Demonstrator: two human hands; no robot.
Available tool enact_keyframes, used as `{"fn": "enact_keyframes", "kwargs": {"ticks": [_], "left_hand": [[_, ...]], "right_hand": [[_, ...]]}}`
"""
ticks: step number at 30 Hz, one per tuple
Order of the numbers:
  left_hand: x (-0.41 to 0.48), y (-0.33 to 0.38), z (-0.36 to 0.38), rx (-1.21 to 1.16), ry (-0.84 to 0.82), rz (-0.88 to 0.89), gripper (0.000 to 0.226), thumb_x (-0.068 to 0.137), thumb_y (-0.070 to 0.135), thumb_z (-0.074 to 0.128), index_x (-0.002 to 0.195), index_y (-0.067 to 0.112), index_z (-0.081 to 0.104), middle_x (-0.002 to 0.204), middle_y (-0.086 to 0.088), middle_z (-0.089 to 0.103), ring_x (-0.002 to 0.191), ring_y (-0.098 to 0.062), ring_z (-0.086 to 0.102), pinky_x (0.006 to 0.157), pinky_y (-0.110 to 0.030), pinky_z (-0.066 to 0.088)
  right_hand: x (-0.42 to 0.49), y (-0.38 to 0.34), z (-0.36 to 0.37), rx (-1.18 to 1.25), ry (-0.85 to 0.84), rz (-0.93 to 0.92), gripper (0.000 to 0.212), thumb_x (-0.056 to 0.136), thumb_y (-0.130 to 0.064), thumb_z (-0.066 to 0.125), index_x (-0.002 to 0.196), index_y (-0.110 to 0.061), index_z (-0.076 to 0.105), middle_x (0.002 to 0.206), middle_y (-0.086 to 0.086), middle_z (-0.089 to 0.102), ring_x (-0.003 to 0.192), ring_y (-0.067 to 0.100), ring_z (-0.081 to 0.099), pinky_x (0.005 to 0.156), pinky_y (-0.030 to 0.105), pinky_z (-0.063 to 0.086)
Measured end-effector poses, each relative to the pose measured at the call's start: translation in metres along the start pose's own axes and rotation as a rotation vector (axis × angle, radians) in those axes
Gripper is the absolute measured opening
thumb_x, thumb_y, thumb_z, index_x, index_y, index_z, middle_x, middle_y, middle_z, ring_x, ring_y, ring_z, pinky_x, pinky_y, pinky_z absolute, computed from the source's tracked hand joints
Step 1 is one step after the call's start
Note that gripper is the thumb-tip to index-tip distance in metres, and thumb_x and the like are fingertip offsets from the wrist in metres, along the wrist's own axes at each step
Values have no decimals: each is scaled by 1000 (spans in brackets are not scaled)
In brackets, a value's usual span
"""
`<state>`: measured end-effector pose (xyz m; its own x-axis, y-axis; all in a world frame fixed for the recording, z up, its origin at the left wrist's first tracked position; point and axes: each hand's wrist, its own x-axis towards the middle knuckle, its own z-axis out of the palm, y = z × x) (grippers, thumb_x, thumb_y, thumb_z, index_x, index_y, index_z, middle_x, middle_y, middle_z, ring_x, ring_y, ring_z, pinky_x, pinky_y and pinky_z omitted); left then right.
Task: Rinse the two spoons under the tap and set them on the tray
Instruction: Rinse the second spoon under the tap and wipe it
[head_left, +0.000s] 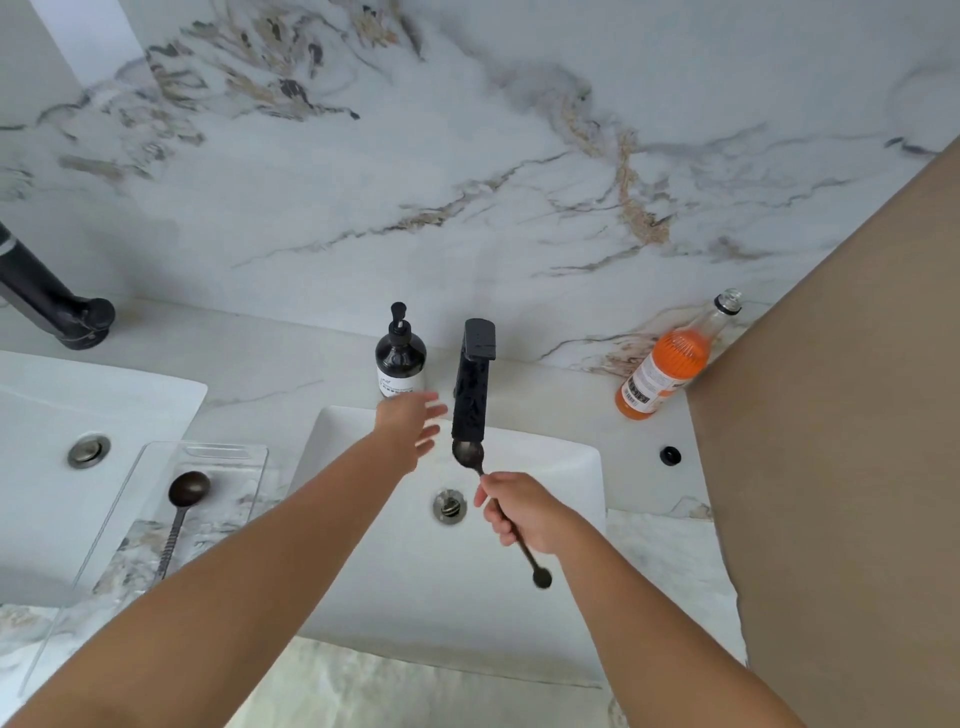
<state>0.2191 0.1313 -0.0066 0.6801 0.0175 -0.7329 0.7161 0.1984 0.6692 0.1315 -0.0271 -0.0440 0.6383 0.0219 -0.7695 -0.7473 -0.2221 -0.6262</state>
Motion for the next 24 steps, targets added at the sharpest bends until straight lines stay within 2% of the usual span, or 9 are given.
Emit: {"fn": "enact_keyframes", "kwargs": {"ticks": [3,5,9,14,16,18,20,22,24], "left_hand": [[-12,28,14,96,9,218,23,91,34,55,90,14,66,84,-4,71,65,-19,63,60,-29,53],[-20,40,26,193,-47,235,34,87,46,65,87,12,67,79,-3,71,62,-19,64,56,-28,54],[-26,45,39,204,-105,149,25,88,32,71,89,8,69,79,-3,70,61,-17,61,50,-23,53],[-27,49,40,132,-153,61,11,96,10,61,86,3,61,74,-9,64,47,-11,55,38,-16,46],[-28,38,36,143,-143,42,11,95,8,62,85,3,60,75,-10,64,44,-10,55,38,-15,45],[-27,29,33,162,-126,85,13,93,15,66,85,4,65,74,-7,66,51,-12,54,39,-17,44],[-26,18,28,183,-3,203,25,92,28,65,78,8,69,66,-2,67,50,-13,54,42,-21,44],[-28,-3,17,174,211,313,39,91,39,55,67,11,67,60,-1,63,48,-17,53,49,-25,47],[-35,-36,2,217,333,340,46,92,45,49,66,12,65,62,-2,62,52,-22,54,59,-30,48]], "right_hand": [[0,8,9,102,-12,20,27,99,-17,35,83,-8,54,57,5,40,47,18,32,49,27,28],[0,10,12,153,5,25,27,100,-18,35,83,-8,53,57,5,40,48,18,32,50,28,30],[-4,15,9,204,0,29,27,101,-19,37,81,-8,53,57,5,40,48,18,32,51,29,34],[-7,18,5,267,1,14,27,100,-19,38,79,-10,52,56,4,38,48,18,31,51,29,31],[-9,18,4,281,3,3,28,100,-20,38,79,-10,52,56,3,38,48,17,31,51,29,32],[-12,22,5,289,-10,-8,27,99,-22,39,79,-11,54,56,2,39,48,17,32,51,29,33],[-15,31,6,308,-35,4,27,99,-26,41,82,-12,56,58,2,40,51,18,33,53,29,35],[-18,43,9,362,-83,5,28,101,-32,44,87,-14,61,61,2,43,54,17,37,56,30,38],[-19,54,14,419,-129,-37,29,101,-36,46,92,-16,65,66,1,48,59,17,42,58,30,38]]}}
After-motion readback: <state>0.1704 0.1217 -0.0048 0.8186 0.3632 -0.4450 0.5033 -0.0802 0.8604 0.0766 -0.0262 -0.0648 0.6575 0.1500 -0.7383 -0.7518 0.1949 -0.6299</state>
